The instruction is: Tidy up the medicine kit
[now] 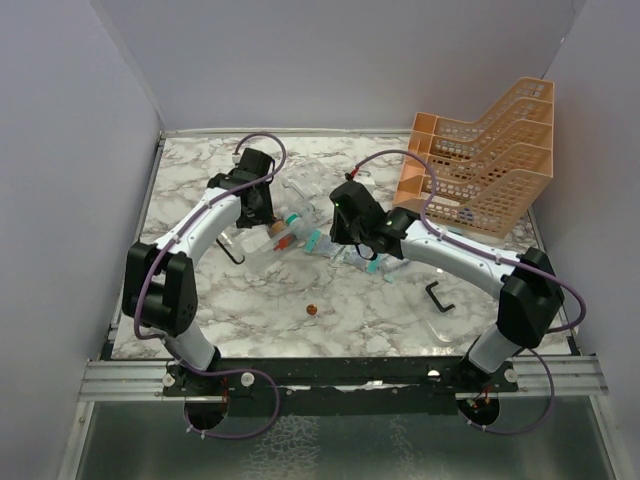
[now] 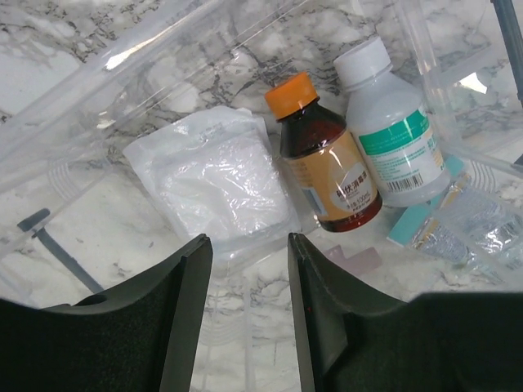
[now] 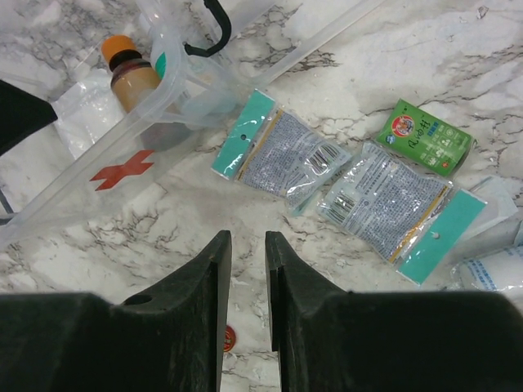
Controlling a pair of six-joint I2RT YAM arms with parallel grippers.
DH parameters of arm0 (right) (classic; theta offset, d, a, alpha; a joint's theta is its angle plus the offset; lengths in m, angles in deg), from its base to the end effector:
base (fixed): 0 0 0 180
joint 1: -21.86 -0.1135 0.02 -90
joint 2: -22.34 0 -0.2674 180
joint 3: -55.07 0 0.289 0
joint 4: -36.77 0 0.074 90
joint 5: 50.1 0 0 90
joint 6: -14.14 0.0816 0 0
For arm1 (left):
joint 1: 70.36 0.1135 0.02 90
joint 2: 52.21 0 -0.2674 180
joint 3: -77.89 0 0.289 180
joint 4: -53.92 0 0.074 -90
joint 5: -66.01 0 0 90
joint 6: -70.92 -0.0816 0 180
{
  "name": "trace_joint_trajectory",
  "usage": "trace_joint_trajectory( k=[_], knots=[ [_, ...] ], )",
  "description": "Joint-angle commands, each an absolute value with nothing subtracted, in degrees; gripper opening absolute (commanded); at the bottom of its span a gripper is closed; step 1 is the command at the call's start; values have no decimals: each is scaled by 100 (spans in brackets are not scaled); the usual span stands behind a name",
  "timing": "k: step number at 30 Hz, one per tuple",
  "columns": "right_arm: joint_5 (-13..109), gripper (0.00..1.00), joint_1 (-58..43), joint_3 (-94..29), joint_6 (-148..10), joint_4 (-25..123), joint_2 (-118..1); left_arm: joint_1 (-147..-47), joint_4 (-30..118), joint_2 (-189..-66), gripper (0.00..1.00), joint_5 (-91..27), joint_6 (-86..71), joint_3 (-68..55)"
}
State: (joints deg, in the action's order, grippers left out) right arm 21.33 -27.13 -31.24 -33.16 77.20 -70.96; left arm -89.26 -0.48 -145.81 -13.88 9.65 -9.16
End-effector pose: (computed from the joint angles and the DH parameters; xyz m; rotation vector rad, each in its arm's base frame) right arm 0.2983 0.3034 0.2338 0.0208 2.3781 0.3933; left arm 0.3820 -0.1156 0.2125 -0.2830 2.5932 -0.0618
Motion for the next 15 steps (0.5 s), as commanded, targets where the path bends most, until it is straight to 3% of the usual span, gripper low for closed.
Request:
trace_joint_trajectory(
  k=[1, 15],
  knots=[
    [2020, 24, -2675, -2947, -3306, 7658, -6863, -8952, 167, -14904, 46, -1283, 826, -1141],
    [1633, 24, -2653, -2673, -3402, 7712, -6421, -8951, 1247, -15891, 49, -1482, 1622, -1378]
  ],
)
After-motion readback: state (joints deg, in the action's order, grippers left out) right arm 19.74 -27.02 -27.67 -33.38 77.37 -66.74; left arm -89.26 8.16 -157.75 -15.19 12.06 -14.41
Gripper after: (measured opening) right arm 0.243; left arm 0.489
